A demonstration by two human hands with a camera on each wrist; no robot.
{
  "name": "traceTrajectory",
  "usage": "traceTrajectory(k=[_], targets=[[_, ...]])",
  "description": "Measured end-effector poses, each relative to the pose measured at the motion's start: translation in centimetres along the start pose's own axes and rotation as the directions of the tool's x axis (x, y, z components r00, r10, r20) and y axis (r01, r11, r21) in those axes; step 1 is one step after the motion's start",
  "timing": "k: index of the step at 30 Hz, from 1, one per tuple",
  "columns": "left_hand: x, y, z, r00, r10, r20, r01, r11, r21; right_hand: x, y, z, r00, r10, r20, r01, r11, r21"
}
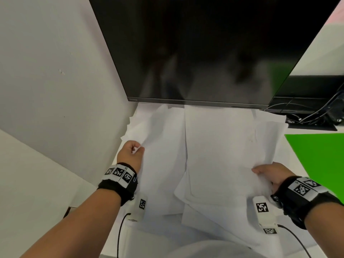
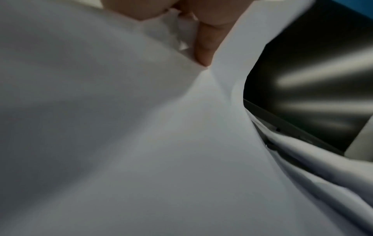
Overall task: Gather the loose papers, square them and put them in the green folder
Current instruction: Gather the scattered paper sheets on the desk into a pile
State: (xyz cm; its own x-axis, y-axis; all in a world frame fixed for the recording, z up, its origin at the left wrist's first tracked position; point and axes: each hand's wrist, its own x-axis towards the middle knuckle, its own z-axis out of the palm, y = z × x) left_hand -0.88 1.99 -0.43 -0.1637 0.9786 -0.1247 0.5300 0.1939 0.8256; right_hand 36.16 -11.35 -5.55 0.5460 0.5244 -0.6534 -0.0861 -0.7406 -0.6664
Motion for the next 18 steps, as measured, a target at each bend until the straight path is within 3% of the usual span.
traceTrajectory(k=[5,10,14,18], targets=[[0.7,-0.3,-1.7,0.989,-0.134,0.058,0.136,0.99,-0.028,-0.9,-0.1,-0.4,0.987,-0.035,-0.157,0.039,0.999,0.017],[1.5,-1.3,-1.6,0.959,-0.266,0.101,0.268,0.963,-0.011,3.5,3.0,-0.1,0.998,-0.017,-0.061,0.017,1.0,0.0],[1.7,-1.2,-0.1,0.919,-0.387,0.075,0.388,0.922,0.001,1.2,2.2,1.7,1.0,-0.024,-0.012,0.024,1.0,0.013],[1.2,-0.5,0.3,0.815,-0.48,0.326,0.403,0.872,0.278,-0.1,1.8,2.8,0.997,-0.072,0.031,0.073,0.997,-0.038]])
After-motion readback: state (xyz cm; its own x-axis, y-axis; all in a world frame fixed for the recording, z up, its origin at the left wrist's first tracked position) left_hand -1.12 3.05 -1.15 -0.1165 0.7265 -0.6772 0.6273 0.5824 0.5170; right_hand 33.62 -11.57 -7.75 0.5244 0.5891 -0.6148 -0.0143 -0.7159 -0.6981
